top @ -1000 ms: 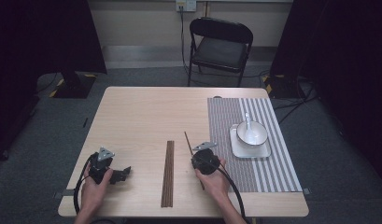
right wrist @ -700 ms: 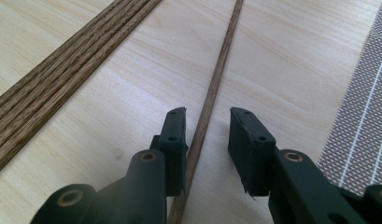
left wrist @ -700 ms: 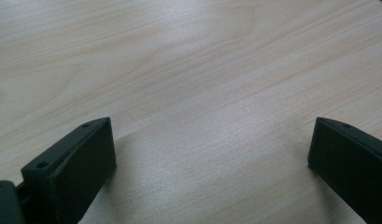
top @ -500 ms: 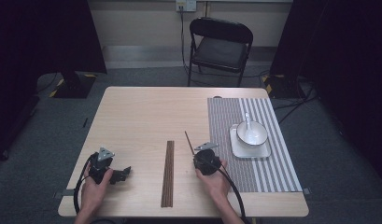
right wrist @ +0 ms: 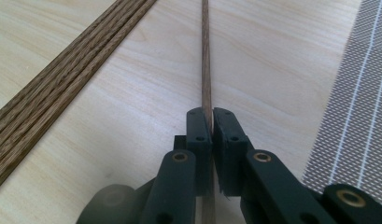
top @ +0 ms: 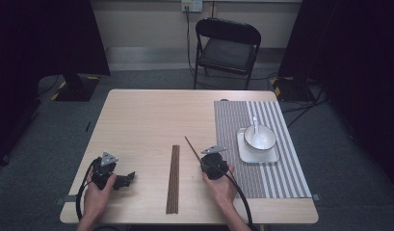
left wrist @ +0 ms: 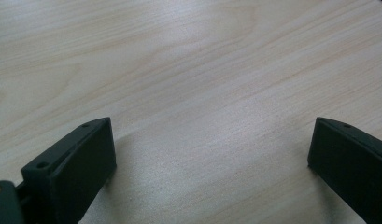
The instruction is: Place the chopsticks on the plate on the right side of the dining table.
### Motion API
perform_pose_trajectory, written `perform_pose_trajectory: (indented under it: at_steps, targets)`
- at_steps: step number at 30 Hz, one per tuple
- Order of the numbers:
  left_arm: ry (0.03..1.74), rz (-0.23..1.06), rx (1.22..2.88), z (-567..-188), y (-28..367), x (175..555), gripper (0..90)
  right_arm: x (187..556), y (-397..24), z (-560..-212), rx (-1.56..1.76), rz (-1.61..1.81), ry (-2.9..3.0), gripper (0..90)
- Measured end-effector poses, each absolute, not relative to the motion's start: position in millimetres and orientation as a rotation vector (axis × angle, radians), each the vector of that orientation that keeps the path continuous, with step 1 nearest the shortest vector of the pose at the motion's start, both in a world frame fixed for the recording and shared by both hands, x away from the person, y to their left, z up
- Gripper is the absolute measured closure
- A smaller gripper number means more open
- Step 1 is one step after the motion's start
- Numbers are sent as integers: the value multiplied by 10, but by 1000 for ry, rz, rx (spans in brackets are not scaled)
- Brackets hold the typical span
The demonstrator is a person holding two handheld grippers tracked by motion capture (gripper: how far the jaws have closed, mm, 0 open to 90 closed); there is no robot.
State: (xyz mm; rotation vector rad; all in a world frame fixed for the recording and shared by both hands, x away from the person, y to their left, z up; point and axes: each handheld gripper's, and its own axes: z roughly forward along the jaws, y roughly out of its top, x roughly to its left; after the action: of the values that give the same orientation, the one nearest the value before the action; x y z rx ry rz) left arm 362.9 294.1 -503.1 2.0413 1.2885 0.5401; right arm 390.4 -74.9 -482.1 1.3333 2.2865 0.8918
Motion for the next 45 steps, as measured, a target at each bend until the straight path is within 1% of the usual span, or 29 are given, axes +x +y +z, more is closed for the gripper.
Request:
perform_pose_trajectory:
  at_steps: [19,45]
  targets:
    - [1289,540,2041,-5031,2941,3629,3,3904,-774,-4760,1327,935,2299,858]
    - [1287,539,2039,-5032,2941,3629,3,3880,-1087,-4638,1355,940,2262,858]
